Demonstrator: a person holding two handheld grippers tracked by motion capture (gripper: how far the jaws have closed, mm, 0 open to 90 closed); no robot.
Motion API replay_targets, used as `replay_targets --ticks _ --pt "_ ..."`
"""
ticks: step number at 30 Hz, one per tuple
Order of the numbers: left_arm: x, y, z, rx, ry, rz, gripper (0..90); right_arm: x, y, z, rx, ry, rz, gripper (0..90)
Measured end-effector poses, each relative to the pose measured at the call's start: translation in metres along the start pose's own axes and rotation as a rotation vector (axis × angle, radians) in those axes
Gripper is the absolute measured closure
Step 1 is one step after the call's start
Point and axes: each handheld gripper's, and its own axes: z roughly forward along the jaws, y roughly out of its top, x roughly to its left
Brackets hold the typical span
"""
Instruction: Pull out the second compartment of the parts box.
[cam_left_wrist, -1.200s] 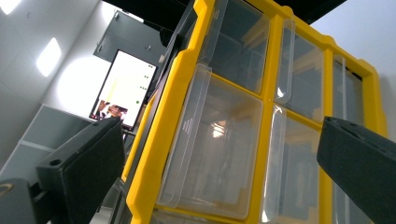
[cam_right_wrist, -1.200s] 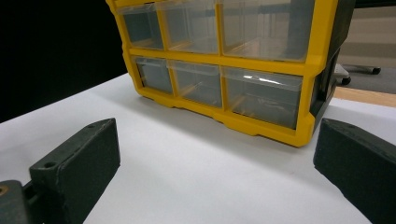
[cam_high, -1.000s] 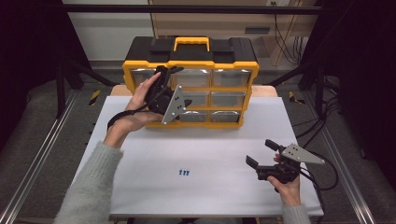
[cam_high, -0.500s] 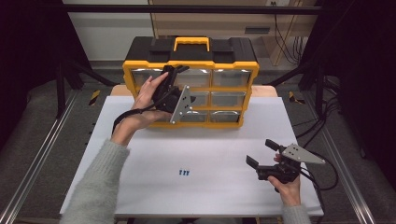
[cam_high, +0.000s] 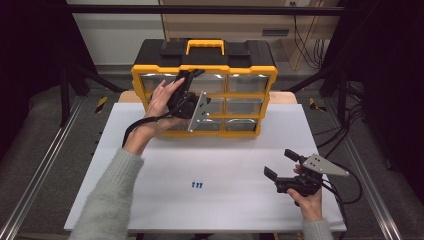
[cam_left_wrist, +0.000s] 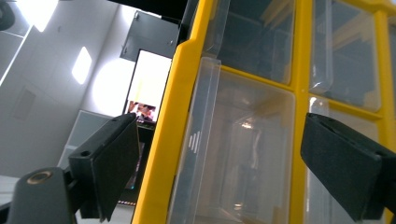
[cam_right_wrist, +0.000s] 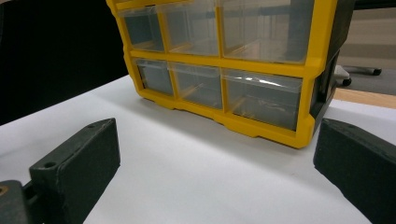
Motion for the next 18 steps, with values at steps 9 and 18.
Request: replay_targets --ticks 9,18 --pt "-0.0044 -0.0011 0.0036 0.005 0.026 0.033 24.0 0.0004 0.0006 -0.0009 -0.002 -0.001 0.004 1.2" --pt "-0.007 -0.0027 0.0055 0.01 0.039 0.052 31.9 0.0 0.0006 -0.0012 -0.002 0.001 -0.001 1.1"
